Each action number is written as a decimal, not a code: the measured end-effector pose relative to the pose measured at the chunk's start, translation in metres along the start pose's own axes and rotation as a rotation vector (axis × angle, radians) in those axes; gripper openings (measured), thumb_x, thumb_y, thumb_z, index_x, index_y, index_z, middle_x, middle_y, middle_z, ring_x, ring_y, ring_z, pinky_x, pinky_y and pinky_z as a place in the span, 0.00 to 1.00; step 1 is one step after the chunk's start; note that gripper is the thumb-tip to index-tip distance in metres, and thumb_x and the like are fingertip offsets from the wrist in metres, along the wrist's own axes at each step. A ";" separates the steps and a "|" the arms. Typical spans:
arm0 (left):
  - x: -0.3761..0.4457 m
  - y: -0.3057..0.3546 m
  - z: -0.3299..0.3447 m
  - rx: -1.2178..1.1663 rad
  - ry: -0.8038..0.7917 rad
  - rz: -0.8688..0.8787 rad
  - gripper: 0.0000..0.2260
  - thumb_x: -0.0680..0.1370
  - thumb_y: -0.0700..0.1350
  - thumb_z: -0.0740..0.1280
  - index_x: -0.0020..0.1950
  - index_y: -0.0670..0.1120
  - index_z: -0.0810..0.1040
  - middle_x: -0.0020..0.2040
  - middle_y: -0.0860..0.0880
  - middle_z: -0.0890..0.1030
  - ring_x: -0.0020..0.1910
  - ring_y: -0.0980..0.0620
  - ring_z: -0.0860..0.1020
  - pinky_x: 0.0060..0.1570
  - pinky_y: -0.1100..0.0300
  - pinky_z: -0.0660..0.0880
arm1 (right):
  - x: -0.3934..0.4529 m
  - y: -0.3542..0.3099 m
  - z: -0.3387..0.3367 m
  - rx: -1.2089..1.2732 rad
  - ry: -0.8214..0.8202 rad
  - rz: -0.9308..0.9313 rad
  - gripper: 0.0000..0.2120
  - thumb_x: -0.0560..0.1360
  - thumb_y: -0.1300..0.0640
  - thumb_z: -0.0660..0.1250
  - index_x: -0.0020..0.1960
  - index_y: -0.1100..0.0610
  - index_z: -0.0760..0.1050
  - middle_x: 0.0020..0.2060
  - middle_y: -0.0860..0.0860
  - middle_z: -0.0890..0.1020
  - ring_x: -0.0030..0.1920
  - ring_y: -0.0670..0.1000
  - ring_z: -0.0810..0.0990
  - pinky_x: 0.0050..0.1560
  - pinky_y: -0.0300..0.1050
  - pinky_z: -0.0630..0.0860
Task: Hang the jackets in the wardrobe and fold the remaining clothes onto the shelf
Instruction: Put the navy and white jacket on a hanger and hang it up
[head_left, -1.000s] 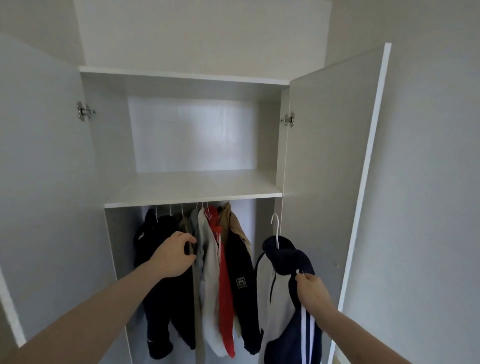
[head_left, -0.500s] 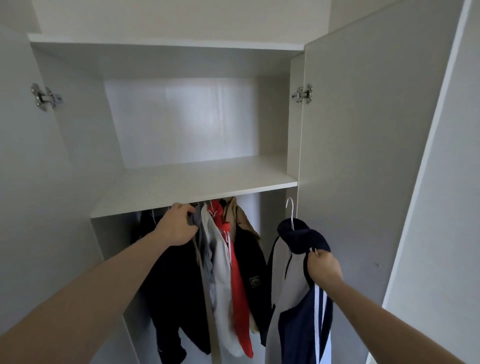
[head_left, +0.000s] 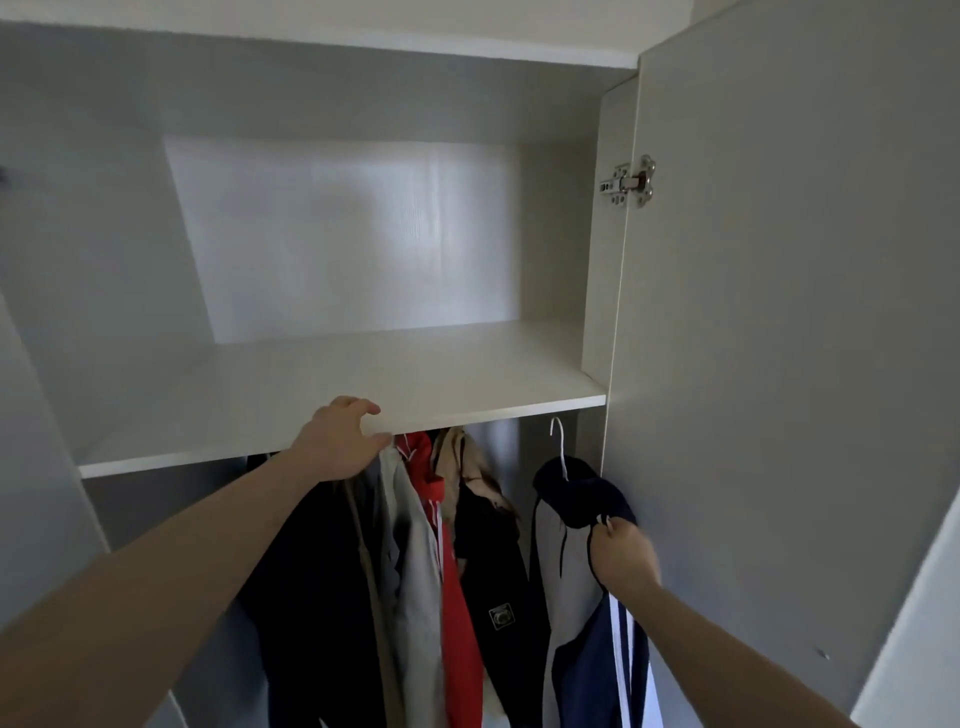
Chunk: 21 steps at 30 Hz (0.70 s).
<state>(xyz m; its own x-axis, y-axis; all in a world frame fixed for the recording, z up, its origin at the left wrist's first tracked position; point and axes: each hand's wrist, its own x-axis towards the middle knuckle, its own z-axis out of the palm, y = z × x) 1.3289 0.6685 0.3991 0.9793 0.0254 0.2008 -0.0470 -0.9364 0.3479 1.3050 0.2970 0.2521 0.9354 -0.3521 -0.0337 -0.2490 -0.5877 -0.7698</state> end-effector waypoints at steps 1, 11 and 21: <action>0.010 0.000 0.006 0.002 -0.016 -0.009 0.26 0.80 0.60 0.66 0.75 0.50 0.71 0.77 0.47 0.66 0.74 0.43 0.67 0.74 0.48 0.64 | 0.010 -0.002 0.003 0.005 0.000 -0.010 0.15 0.80 0.61 0.57 0.34 0.57 0.65 0.34 0.54 0.74 0.34 0.53 0.72 0.36 0.46 0.66; 0.073 0.004 0.027 0.208 -0.176 -0.132 0.40 0.76 0.76 0.49 0.82 0.56 0.56 0.83 0.49 0.56 0.81 0.45 0.56 0.78 0.42 0.54 | 0.100 -0.015 0.049 -0.020 -0.055 -0.119 0.12 0.82 0.56 0.57 0.40 0.54 0.69 0.38 0.56 0.78 0.42 0.59 0.78 0.43 0.49 0.73; 0.076 0.015 0.021 0.498 -0.377 -0.048 0.29 0.83 0.64 0.45 0.83 0.58 0.43 0.84 0.47 0.40 0.82 0.38 0.42 0.77 0.34 0.48 | 0.154 -0.025 0.095 0.010 -0.086 -0.187 0.13 0.82 0.54 0.57 0.38 0.52 0.67 0.35 0.54 0.78 0.36 0.58 0.78 0.35 0.45 0.69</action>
<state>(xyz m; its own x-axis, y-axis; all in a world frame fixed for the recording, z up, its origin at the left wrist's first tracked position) 1.4068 0.6487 0.4009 0.9845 0.0313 -0.1727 0.0072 -0.9903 -0.1385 1.4792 0.3267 0.2055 0.9832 -0.1736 0.0560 -0.0671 -0.6296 -0.7740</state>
